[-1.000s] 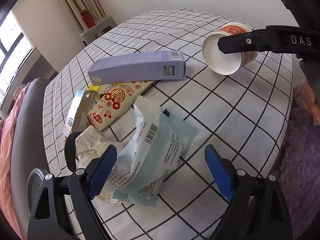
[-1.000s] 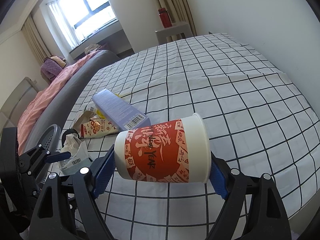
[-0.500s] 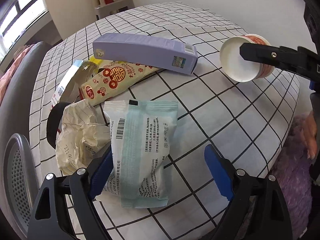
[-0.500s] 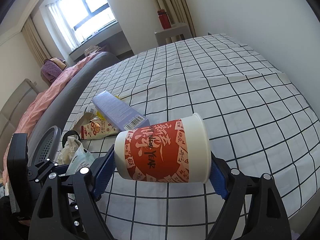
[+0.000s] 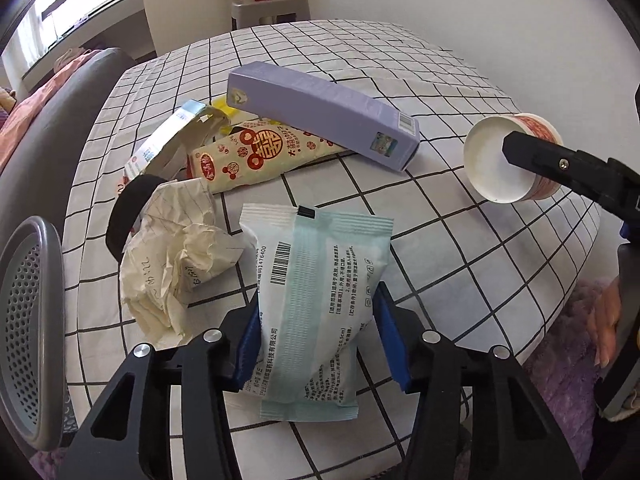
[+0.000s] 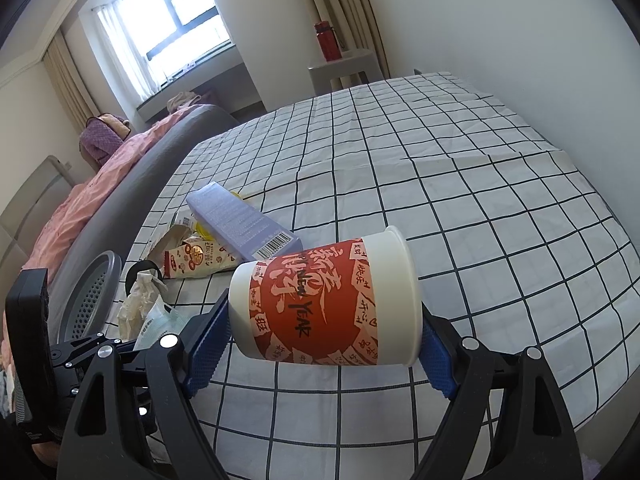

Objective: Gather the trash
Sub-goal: 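Carry the packet and cup over the grey basket with both tools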

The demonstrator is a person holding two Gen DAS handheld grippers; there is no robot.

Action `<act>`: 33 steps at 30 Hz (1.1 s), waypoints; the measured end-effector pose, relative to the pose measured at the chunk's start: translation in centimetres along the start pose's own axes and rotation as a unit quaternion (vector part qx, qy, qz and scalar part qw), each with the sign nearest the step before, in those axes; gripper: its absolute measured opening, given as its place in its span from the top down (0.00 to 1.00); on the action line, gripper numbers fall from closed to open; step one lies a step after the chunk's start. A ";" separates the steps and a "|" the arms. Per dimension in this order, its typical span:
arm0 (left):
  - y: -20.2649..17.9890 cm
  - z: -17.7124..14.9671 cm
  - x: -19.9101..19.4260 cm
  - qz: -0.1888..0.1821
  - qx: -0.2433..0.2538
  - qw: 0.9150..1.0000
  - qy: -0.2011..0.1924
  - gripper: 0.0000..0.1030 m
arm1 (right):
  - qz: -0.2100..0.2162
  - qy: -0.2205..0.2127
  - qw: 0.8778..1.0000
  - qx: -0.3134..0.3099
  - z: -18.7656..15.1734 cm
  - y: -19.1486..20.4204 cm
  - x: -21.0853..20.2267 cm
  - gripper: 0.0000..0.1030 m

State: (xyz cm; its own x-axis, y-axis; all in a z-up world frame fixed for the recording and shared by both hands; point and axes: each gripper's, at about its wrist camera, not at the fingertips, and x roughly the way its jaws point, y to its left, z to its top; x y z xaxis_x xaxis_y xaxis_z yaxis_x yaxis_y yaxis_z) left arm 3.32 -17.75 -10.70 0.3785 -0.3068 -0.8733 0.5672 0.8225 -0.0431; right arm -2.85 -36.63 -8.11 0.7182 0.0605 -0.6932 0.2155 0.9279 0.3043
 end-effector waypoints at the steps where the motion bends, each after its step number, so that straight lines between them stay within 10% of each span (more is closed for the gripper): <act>1: 0.3 -0.2 -0.6 0.000 -0.005 1.000 -0.006 0.51 | -0.001 -0.001 1.000 -0.003 0.0 0.3 -0.2 0.22; 16: 11.3 -2.6 -10.8 0.083 -0.122 0.982 -0.120 0.51 | 0.045 0.014 0.997 -0.059 -0.4 10.1 0.4 0.22; 33: 27.5 -7.3 -10.6 0.182 -0.230 0.950 -0.112 0.51 | 0.156 0.069 0.967 -0.190 -0.4 29.0 8.4 0.22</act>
State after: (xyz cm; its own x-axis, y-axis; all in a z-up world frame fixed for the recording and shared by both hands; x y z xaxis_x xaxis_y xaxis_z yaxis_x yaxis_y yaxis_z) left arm 9.55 11.62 -6.16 0.6634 -0.0147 -0.7481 0.0098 0.9999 -0.0109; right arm 9.19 -9.06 -5.39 0.6077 0.3844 -0.6949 -0.2751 0.9228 0.2698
